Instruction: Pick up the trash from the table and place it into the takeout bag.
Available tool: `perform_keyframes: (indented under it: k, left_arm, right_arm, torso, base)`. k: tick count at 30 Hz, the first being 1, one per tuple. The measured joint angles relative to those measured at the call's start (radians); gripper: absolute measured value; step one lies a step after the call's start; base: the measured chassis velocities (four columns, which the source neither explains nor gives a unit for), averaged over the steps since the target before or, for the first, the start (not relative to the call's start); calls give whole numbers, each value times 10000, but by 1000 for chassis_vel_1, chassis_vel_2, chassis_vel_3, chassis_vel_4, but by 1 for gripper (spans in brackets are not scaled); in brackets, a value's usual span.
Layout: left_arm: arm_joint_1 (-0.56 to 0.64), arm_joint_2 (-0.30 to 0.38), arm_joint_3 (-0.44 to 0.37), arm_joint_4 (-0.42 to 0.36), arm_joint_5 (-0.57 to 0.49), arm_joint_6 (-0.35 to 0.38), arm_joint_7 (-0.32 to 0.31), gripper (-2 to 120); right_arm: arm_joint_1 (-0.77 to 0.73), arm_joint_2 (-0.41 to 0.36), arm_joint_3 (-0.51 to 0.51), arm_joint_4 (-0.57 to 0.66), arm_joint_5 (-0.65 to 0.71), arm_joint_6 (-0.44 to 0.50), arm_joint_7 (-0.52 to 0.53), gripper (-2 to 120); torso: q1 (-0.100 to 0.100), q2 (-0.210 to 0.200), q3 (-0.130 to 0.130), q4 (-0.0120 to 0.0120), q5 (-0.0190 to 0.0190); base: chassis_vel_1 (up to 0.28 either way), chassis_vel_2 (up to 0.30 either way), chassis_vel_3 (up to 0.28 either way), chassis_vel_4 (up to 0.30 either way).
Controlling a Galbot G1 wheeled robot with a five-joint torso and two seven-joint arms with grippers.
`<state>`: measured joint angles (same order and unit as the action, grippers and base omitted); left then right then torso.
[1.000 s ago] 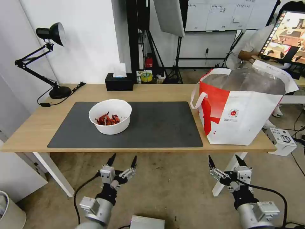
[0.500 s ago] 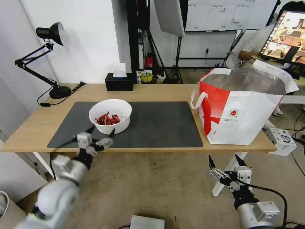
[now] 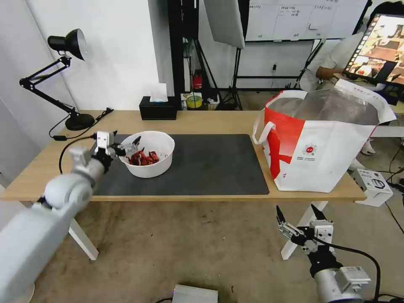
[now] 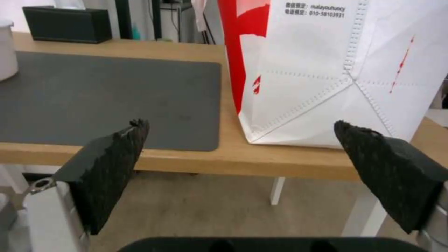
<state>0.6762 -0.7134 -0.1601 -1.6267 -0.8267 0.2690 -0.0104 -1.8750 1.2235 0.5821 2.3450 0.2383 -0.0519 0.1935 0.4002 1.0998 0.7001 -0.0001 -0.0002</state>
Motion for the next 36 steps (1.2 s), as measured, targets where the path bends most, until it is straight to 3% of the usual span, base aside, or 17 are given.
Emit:
perform_keyframes:
  k: [2,4,8,10,11,13,16,22,36]
  left_arm:
    - [-301,72,231,187,-98,208,23,100]
    - [-1170,357,847,610,-523,1168,142,100]
    - [-1837,594,1349,858,-943,1959,246,100]
    - [-2482,794,1986,1067,-1741,2730,-11,100]
    - [-2482,794,1986,1067,-1741,2730,-11,100]
    - [-3114,918,2623,1225,-2766,3428,-522,100]
    - [-3468,907,3012,1359,-3171,3763,-731,100]
    - [-3710,610,3391,1638,-3310,3942,-813,100]
    - [-3634,219,3424,2579,-3127,3782,-733,100]
  right_arm:
    - [0,1,0,0,0,0,1,100]
    - [0,0,1,0,0,-1,1,100]
    - [0,1,1,0,0,-2,1,100]
    - [0,0,1,0,0,-2,1,100]
    - [0,0,1,0,0,-2,1,100]
    - [0,1,1,0,0,-2,1,100]
    - [0,1,1,0,1,-2,1,100]
    - [0,0,1,0,0,-3,1,100]
    - [0,0,1,0,0,-2,1,100]
  torso:
    - [0,0,0,-1,3]
    - [0,1,0,1,-2]
    - [-1,1,-1,2,5]
    - [-1,1,-1,2,1]
    - [-1,1,-1,2,1]
    - [-1,0,-1,2,1]
    - [-1,1,-1,1,3]
    - [-1,1,-1,2,2]
    - [-2,2,-1,1,1]
  base:
    - [0,0,0,0]
    - [0,0,0,0]
    - [0,0,0,0]
    - [0,0,0,0]
    - [0,0,0,0]
    - [0,0,0,0]
    - [0,0,0,0]
    - [0,0,0,0]
    - [0,0,0,0]
